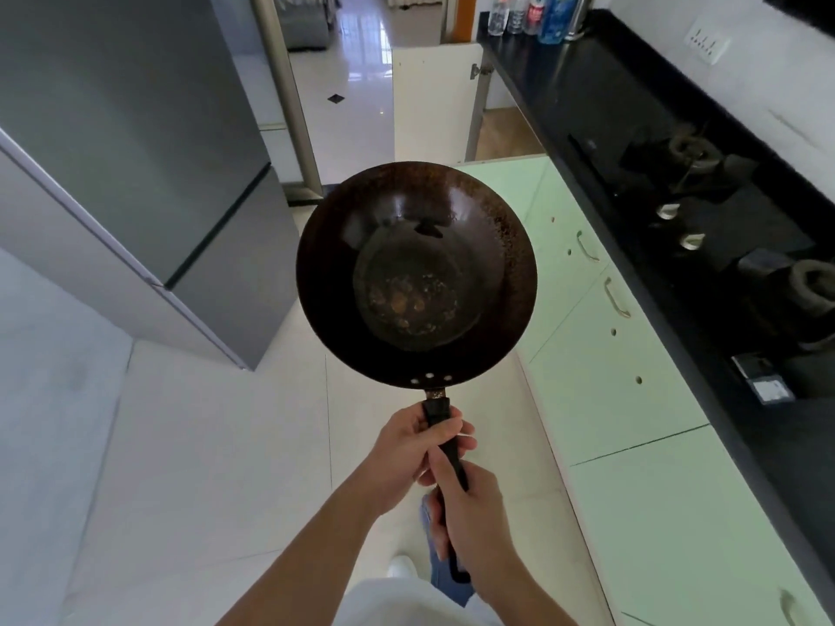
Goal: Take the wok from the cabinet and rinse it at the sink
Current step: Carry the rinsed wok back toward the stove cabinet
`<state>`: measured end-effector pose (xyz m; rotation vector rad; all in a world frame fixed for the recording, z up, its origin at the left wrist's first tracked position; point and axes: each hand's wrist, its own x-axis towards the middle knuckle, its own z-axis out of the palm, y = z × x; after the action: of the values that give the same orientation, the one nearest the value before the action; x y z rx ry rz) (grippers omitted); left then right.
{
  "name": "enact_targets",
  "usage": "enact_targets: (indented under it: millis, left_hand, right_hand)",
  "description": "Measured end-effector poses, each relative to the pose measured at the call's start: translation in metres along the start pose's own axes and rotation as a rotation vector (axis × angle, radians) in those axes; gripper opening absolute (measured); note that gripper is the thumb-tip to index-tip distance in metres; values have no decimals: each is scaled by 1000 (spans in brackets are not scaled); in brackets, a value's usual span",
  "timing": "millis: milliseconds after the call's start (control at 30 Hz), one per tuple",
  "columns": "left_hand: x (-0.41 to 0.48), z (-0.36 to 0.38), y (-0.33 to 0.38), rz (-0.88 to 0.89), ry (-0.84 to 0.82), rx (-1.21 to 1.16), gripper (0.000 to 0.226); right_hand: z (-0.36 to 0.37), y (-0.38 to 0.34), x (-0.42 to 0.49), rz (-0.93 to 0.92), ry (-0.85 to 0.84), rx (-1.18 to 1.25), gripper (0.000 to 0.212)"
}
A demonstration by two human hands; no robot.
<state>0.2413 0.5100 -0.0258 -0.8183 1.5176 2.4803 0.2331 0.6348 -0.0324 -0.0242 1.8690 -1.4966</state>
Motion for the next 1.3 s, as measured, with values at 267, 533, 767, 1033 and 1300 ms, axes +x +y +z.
enact_targets:
  millis: [267,533,767,1033,1300]
  left_hand:
    - [112,-28,74,23,97,-42,19]
    - [225,-39,165,86,168,-45,30]
    - [284,-56,214,85,231,-36,26]
    - [357,-117,265,85,283,-71,19]
    - [442,-209,368,74,216,-57,19]
  right_hand:
    - [2,-67,134,11,-100,28,42]
    - [-6,-159,258,-57,-158,-40,41]
    - [-1,-205,328,-85,-192,-123,46]
    - [41,-249,422,-42,-218,-199,41]
    - [123,-330,527,-53,-171,-104,45]
